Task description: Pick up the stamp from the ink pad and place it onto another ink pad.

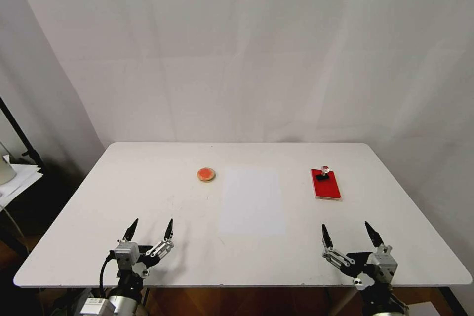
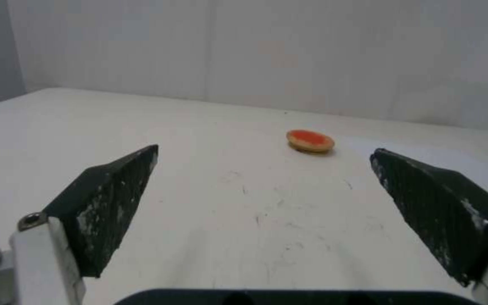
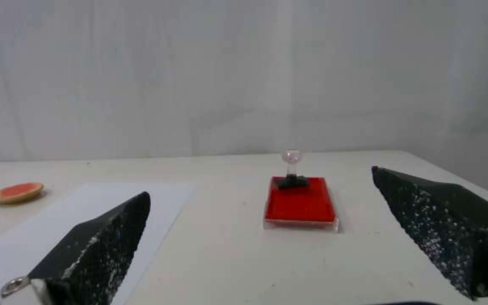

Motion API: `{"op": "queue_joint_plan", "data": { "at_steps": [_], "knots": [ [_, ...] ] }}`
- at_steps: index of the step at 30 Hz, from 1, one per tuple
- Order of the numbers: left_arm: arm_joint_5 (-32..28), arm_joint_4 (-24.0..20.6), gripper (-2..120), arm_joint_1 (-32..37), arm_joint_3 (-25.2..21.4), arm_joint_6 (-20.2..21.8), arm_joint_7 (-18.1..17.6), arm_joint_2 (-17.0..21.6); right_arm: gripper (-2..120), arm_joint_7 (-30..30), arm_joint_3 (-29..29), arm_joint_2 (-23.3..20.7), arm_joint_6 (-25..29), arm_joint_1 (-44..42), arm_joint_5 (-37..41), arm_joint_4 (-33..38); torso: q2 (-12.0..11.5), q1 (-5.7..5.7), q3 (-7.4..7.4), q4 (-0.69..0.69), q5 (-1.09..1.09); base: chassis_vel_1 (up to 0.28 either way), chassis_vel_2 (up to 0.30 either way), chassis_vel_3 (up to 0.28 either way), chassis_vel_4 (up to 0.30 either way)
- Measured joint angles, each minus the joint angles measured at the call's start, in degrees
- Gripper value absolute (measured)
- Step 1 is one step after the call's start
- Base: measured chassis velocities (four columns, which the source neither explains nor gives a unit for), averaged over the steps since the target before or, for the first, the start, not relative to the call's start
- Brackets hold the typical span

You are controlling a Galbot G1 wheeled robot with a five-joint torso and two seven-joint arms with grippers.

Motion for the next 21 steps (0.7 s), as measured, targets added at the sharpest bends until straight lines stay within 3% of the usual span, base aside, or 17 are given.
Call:
{"op": "queue_joint_plan", "data": {
  "at_steps": [12, 16, 20, 21],
  "knots": [
    [0.0, 0.0, 100, 0.0, 0.0, 0.0, 0.0, 0.0, 100, -0.1, 0.2, -0.8, -0.4, 0.7, 1.5, -0.2, 0.0, 0.00, 0.00, 0.00, 0.00, 0.000, 0.000, 0.000, 0.000],
    [0.0, 0.0, 100, 0.0, 0.0, 0.0, 0.0, 0.0, 100, -0.2, 2.0, -2.8, -2.6, 3.0, 7.2, -0.2, 0.0, 0.00, 0.00, -0.01, 0.01, 0.000, 0.000, 0.000, 0.000],
    [0.0, 0.0, 100, 0.0, 0.0, 0.0, 0.0, 0.0, 100, -1.9, 4.3, -9.1, -9.6, 11.0, 21.0, -0.8, 0.0, 0.00, 0.00, 0.01, 0.00, 0.000, 0.000, 0.000, 0.000],
    [0.0, 0.0, 100, 0.0, 0.0, 0.0, 0.0, 0.0, 100, -1.9, 4.3, -9.1, -9.6, 11.0, 21.0, -0.8, 0.0, 0.00, 0.00, 0.01, 0.00, 0.000, 0.000, 0.000, 0.000]
  ]
}}
